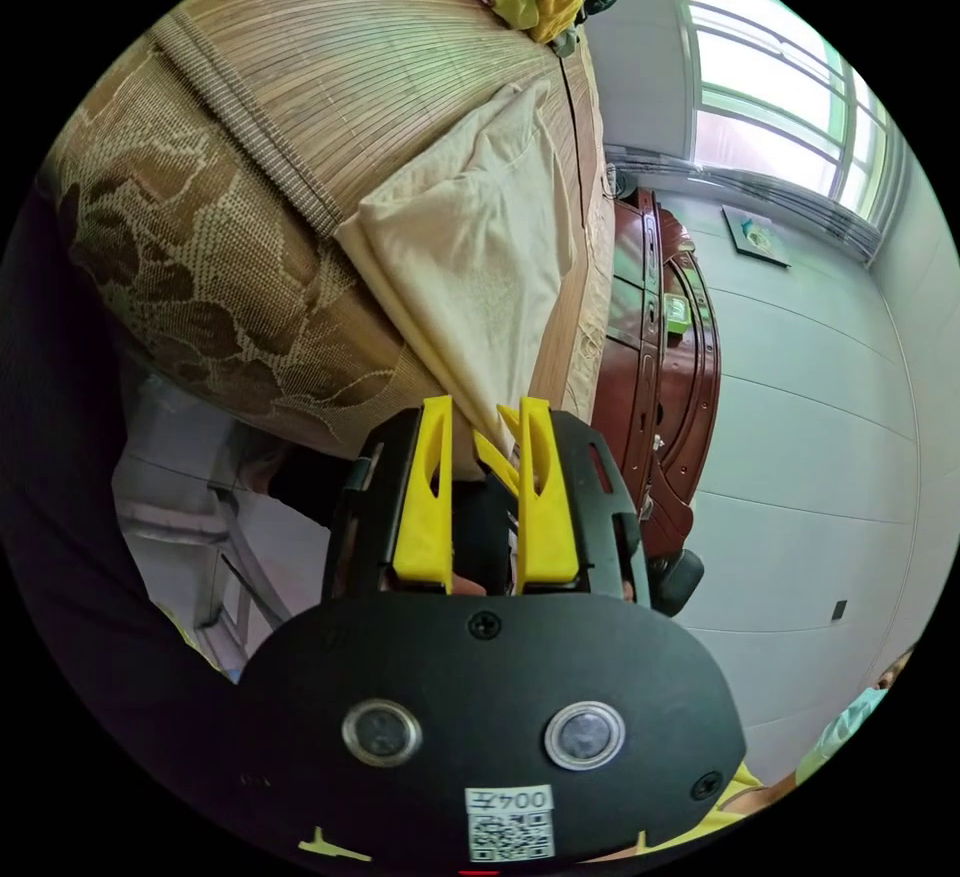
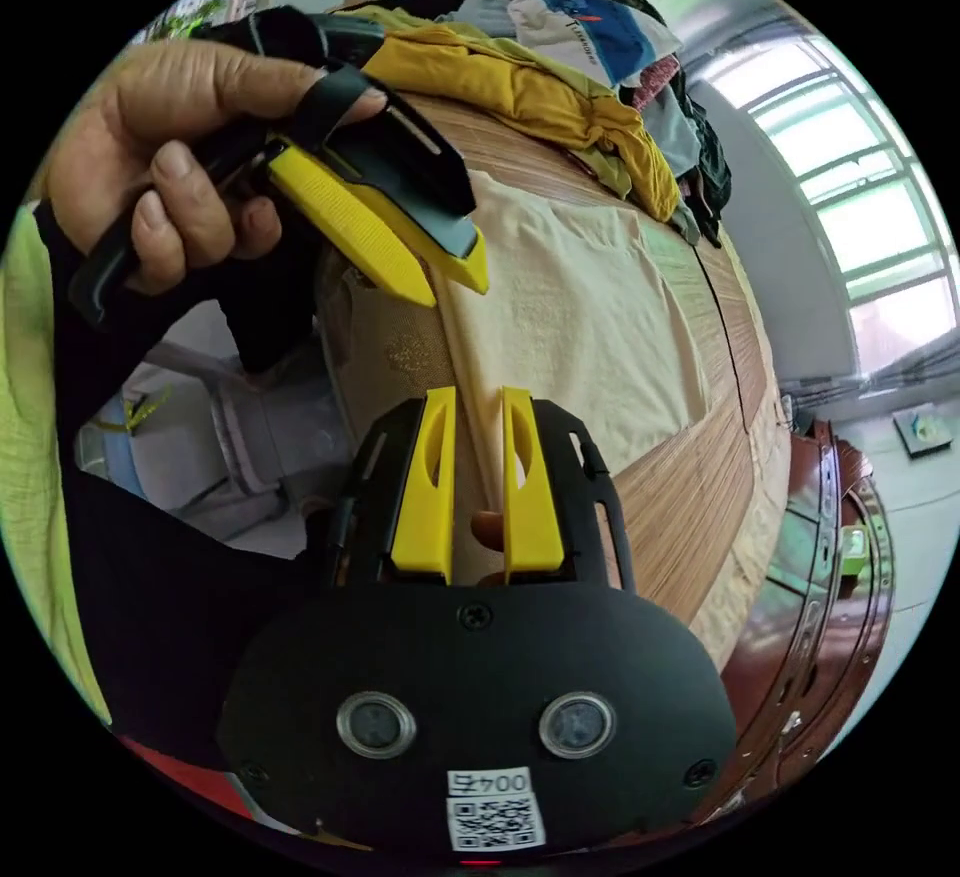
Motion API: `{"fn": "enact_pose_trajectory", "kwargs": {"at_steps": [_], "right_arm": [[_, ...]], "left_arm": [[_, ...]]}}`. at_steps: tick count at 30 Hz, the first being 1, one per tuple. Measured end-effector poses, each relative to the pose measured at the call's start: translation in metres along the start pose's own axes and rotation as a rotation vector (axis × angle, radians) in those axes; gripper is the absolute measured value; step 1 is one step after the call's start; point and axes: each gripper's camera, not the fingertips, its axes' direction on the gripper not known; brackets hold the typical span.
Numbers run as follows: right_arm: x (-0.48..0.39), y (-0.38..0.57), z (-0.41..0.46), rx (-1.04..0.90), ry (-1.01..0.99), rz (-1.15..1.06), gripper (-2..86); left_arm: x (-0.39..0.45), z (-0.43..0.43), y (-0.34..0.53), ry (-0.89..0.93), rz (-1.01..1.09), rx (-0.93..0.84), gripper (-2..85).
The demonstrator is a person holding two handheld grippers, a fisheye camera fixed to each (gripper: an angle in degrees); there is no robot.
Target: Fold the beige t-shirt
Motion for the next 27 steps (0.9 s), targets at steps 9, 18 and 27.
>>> {"fn": "enact_pose_trajectory", "kwargs": {"at_steps": [9, 18, 27], "right_arm": [[-0.058, 0.006, 0.022, -0.009, 0.102, -0.159, 6.2], [-0.086, 0.007, 0.03, -0.016, 0.158, -0.239, 5.6], [-0.068, -0.002, 0.02, -0.027, 0.148, -0.212, 4.8]], "left_arm": [[-0.005, -0.012, -0.004, 0.006, -0.026, 0.004, 11.8], [-0.009, -0.019, -0.006, -0.002, -0.038, 0.01, 12.4], [-0.013, -0.018, -0.007, 0.002, -0.048, 0.013, 13.2]]}}
